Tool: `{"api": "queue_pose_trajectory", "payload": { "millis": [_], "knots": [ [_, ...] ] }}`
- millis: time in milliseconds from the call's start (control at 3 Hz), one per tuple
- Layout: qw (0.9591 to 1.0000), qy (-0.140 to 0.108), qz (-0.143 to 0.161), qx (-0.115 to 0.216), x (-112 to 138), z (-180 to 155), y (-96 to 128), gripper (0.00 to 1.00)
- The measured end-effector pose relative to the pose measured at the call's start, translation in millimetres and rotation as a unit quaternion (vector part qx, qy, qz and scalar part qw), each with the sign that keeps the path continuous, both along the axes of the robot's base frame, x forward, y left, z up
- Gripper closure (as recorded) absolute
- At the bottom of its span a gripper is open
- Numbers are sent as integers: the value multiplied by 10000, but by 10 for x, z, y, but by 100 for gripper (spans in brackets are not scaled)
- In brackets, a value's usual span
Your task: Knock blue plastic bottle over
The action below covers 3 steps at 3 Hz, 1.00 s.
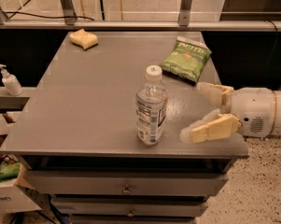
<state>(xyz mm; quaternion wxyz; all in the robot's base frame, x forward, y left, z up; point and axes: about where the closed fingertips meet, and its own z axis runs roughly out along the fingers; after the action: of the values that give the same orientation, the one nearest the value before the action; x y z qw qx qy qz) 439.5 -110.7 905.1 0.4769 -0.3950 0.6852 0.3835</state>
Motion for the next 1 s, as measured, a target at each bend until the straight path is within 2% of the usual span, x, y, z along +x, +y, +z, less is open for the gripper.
{"api": "queue_pose_trajectory", "payload": {
  "millis": [333, 667, 1000],
  "knots": [
    [9975, -140, -87, 691, -44, 24, 248, 0],
    [9924, -351, -19, 1178, -132, 94, 508, 0],
    [9877, -577, 125, 1448, -179, 203, 782, 0]
  ]
}}
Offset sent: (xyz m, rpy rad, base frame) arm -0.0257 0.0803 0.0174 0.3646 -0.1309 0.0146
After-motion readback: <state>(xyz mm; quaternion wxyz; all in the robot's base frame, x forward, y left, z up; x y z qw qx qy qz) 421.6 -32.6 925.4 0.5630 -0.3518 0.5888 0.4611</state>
